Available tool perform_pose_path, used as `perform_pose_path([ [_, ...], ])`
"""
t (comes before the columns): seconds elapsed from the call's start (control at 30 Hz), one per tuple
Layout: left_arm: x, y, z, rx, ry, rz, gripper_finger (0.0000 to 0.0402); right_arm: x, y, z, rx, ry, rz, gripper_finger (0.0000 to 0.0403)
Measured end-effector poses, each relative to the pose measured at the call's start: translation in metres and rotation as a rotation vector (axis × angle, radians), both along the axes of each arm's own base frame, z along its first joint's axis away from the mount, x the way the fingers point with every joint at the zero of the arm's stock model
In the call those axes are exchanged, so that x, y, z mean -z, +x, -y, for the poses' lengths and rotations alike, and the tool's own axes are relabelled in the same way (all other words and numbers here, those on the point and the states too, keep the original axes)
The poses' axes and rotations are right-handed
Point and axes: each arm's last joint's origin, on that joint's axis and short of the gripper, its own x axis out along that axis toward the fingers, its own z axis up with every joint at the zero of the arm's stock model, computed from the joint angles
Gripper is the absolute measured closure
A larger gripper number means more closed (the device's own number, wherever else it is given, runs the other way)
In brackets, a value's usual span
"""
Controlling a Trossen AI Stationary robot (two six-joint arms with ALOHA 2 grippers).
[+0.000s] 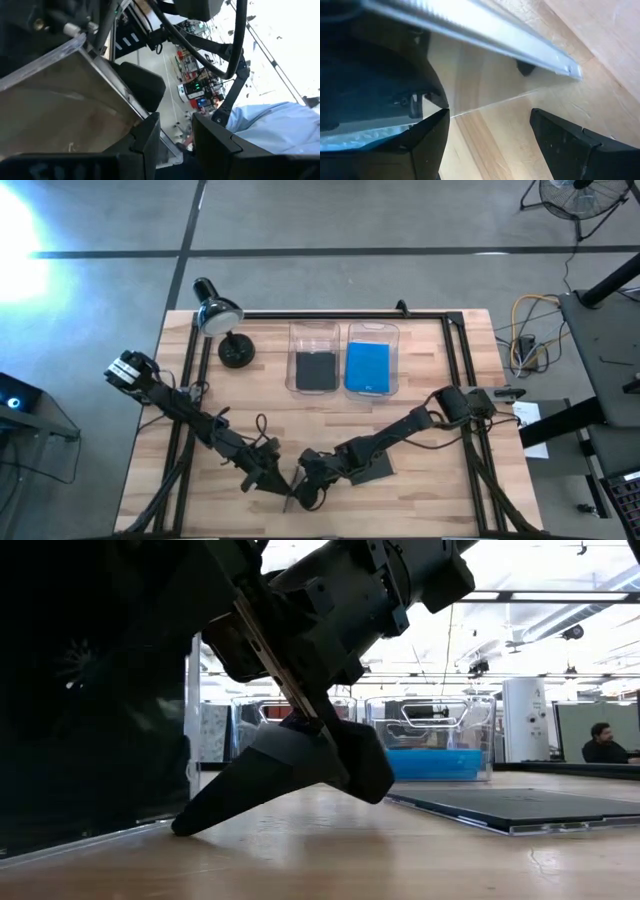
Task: Pick & place jewel cases by type
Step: Put the black CD case into the left transparent bin
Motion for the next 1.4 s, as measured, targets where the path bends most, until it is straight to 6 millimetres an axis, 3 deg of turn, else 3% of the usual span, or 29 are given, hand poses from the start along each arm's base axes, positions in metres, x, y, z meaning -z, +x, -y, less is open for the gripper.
perform_pose_path([
  [0.67, -0.006, 0.004, 0.001, -0.027, 0.053, 0.074, 0.0298, 0.001, -0.005, -0.009, -0.051, -0.008, -0.005, 0.0124],
  [0.93, -0.029, -0.005, -0.008, -0.045, 0.027, 0.103, 0.0298, 0.001, -0.005, -0.009, -0.063, 0.002, -0.009, 0.0124],
  [1.0, -0.032, -0.009, -0.010, -0.051, 0.069, 0.069, 0.0298, 0.001, -0.005, -0.009, -0.064, 0.003, -0.009, 0.0124],
  [1.17, -0.011, -0.016, -0.017, -0.123, 0.154, -0.199, 0.0298, 0.001, -0.005, -0.009, -0.064, 0.004, -0.009, 0.0124],
  [1.4, -0.022, -0.017, -0.017, -0.149, 0.018, -0.197, 0.0298, 0.001, -0.005, -0.007, -0.013, 0.045, -0.041, 0.0124],
])
